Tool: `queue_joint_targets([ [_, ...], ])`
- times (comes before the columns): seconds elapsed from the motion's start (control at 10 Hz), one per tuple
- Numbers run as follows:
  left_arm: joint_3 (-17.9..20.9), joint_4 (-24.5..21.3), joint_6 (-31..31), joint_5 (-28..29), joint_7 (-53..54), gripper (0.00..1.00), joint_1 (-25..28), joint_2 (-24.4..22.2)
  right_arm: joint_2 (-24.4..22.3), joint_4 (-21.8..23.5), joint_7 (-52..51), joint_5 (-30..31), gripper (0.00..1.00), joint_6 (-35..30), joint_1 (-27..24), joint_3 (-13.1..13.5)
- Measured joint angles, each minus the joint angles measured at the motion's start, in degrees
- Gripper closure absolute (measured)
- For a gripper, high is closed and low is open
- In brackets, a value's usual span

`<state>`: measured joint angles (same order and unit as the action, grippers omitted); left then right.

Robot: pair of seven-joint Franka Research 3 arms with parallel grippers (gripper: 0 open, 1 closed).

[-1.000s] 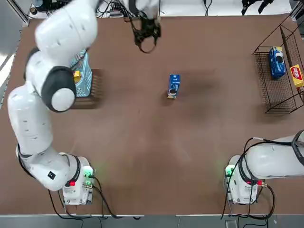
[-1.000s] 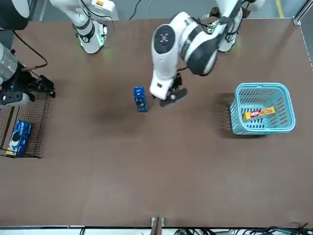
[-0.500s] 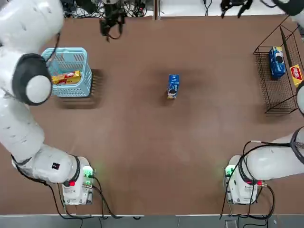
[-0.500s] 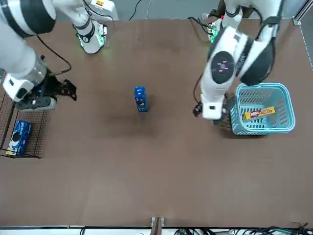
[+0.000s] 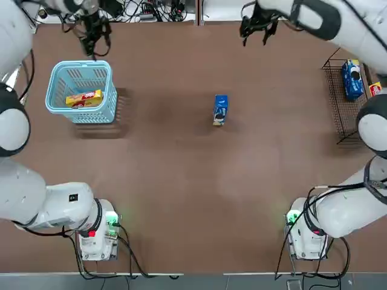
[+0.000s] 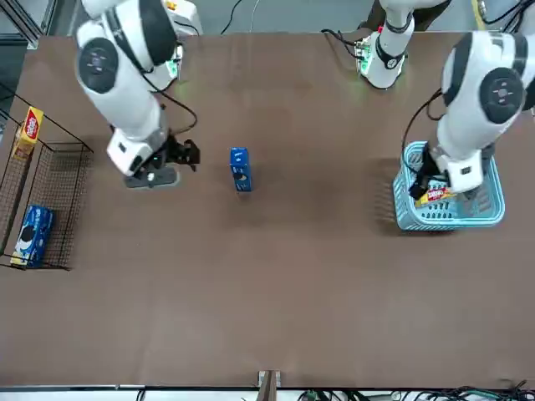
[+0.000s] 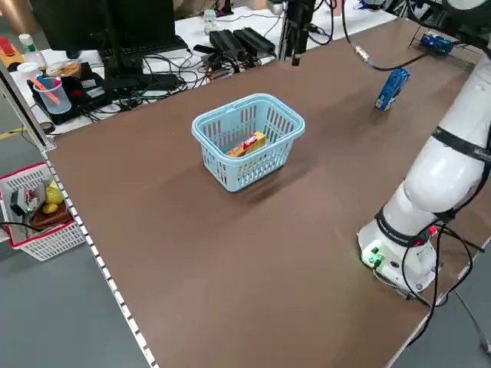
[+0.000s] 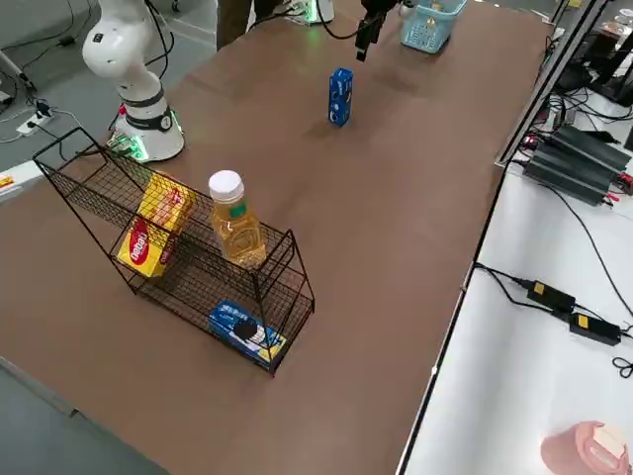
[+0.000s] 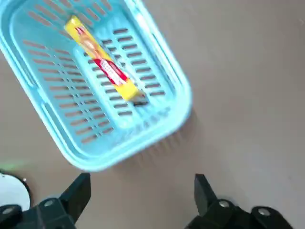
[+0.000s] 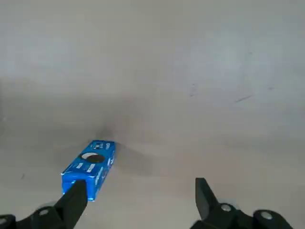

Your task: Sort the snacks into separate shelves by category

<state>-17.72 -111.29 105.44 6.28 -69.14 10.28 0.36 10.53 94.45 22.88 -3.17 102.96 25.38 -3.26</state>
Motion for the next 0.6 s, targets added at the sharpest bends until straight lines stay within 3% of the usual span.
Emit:
queue_joint_targets([
  [0.3,0.1,-9.7,10.2,-1.1,0.5,0.04,10.2,-3.2,4.8,0.4,2.5,0.0,0.00,3.2,4.6,-1.9],
  [0.6,0.1,-17.2,20.3,-3.4,0.6,0.04,17.3,-3.1,5.4,3.5,4.3,0.0,0.00,7.3,5.0,-5.1],
])
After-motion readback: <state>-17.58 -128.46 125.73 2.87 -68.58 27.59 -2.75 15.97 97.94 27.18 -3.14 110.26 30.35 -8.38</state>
